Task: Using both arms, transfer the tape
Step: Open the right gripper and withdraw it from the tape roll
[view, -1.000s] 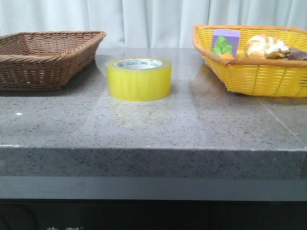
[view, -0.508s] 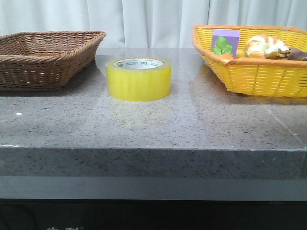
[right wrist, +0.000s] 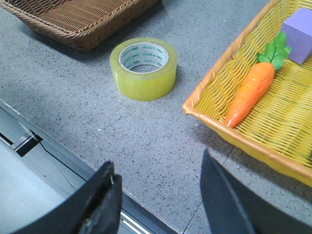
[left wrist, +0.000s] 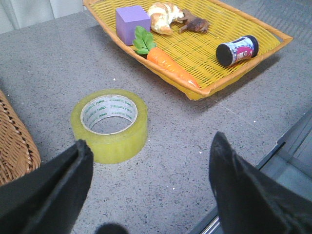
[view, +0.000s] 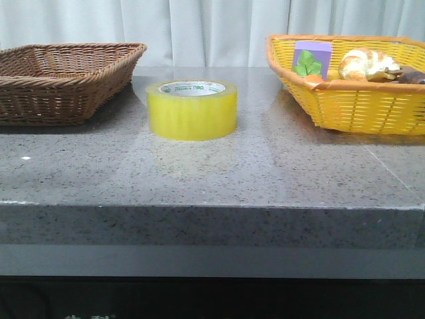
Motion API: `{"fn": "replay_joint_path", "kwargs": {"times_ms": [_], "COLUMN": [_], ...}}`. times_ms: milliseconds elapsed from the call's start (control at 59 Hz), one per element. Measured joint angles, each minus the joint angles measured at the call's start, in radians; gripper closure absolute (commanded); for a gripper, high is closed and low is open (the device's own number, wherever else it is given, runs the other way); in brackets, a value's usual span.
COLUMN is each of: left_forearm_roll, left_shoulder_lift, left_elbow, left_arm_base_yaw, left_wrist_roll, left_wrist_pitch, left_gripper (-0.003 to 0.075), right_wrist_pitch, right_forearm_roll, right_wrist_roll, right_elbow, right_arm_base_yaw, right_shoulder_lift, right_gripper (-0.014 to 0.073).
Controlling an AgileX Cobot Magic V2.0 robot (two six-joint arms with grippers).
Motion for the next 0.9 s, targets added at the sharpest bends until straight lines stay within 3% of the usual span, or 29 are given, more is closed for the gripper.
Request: {"fn": "replay_joint_path", "kwargs": {"times_ms": [254, 593, 898], "left_forearm_roll": [0.055, 0.108, -0.054], "left_shoulder_lift": [0.163, 0.531, 0.825], "left_elbow": [-0.182, -0.579, -0.847], "left_arm_base_yaw": [0.000, 0.044, 0.178], "left_wrist_roll": [0.000, 0.003, 0.151], "left_wrist_pitch": [0.187, 0.508, 0.599], "left_gripper": [0.0133, 0.0133, 0.0134], "right_wrist_pitch": [0.009, 0.011, 0.011], "right_forearm_roll": [0.000, 0.000, 0.000], "right_wrist_roll": [0.000, 0.000, 0.000], "right_elbow": [0.000, 0.000, 0.000], "right_arm_base_yaw": [0.000, 0.000, 0.000], "right_shoulder_lift": [0.000, 0.000, 0.000], "right_gripper": [0.0204, 0.0204, 0.0204]}}
